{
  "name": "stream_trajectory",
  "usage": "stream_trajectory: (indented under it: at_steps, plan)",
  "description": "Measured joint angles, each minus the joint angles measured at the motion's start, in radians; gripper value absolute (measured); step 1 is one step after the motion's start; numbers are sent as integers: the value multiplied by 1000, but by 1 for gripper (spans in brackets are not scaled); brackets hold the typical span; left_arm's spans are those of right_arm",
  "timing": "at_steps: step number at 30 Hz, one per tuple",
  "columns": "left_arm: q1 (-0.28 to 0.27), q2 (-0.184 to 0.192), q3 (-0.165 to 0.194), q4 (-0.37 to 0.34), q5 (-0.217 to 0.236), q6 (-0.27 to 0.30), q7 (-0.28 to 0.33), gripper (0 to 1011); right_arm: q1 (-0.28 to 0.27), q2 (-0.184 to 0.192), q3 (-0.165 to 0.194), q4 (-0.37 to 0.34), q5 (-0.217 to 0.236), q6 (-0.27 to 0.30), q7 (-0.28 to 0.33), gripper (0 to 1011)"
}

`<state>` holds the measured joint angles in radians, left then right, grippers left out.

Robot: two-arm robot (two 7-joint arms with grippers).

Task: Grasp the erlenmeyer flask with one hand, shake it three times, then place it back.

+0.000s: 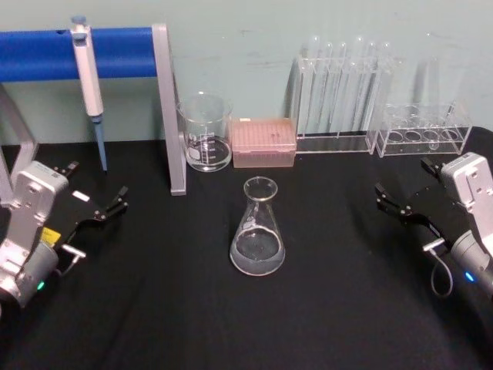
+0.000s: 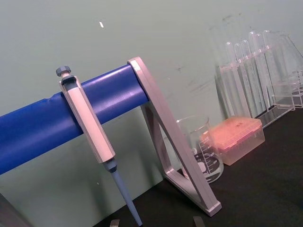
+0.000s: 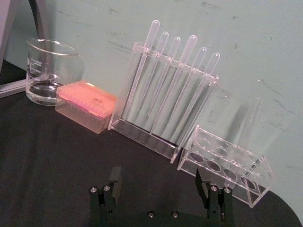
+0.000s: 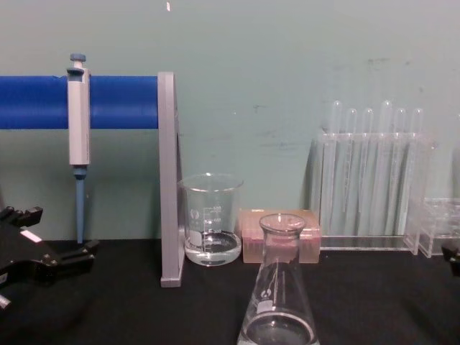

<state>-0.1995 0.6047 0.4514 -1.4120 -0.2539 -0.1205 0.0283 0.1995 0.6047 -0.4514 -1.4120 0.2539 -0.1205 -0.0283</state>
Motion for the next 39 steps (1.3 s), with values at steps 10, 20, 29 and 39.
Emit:
stream_trajectory:
  at_steps: [10, 20, 29, 39]
  plan:
    - [0, 0, 0, 0, 0, 0, 0, 1001, 0, 0, 0, 0, 0, 0, 0, 1000]
    - [0, 0, 0, 0, 0, 0, 0, 1001, 0, 0, 0, 0, 0, 0, 0, 1000]
    - [0, 0, 0, 0, 0, 0, 0, 1001, -1, -2, 7, 0, 0, 0, 7, 1000]
    - [0, 0, 0, 0, 0, 0, 0, 1001, -9, -19, 49, -6, 50, 0, 74, 1000]
